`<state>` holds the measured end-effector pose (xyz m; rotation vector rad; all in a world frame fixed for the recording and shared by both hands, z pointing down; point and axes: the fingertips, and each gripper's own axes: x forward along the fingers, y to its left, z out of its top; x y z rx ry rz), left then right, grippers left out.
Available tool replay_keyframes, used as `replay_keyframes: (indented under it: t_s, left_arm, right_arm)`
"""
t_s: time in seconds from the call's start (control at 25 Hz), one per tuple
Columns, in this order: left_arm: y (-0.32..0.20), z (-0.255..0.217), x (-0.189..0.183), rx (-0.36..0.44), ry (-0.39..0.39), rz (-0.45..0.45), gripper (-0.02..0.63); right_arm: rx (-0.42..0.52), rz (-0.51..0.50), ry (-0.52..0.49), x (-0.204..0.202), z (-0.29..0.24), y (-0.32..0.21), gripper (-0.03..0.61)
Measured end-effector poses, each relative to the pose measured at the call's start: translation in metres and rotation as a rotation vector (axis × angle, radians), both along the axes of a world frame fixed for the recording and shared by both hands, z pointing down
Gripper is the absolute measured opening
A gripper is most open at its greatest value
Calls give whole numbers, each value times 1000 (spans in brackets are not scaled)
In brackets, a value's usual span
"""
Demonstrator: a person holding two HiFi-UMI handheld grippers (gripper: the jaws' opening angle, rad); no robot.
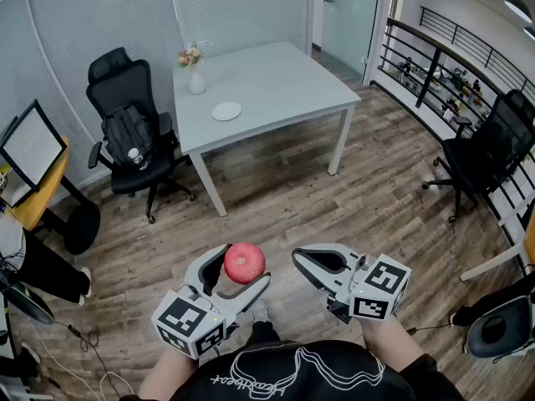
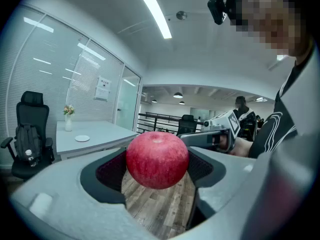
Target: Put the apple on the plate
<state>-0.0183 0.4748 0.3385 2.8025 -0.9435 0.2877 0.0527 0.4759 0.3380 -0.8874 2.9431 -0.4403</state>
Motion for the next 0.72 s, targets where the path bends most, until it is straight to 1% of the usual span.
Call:
replay_keyframes:
  t_s: [0.32,0.52,0.72]
  left_arm:
    - [-52,11,-8,-19,4,12,362]
    - [-101,13,-11,-42,9,44,362]
    - [-156,2,-19,-51,19,85,362]
  right_arm:
    - [-11,8,10,-10,13,-48,8]
    - [-75,61,5,-13,23,-98,8]
    - [-79,94,2,-20,10,-151,8]
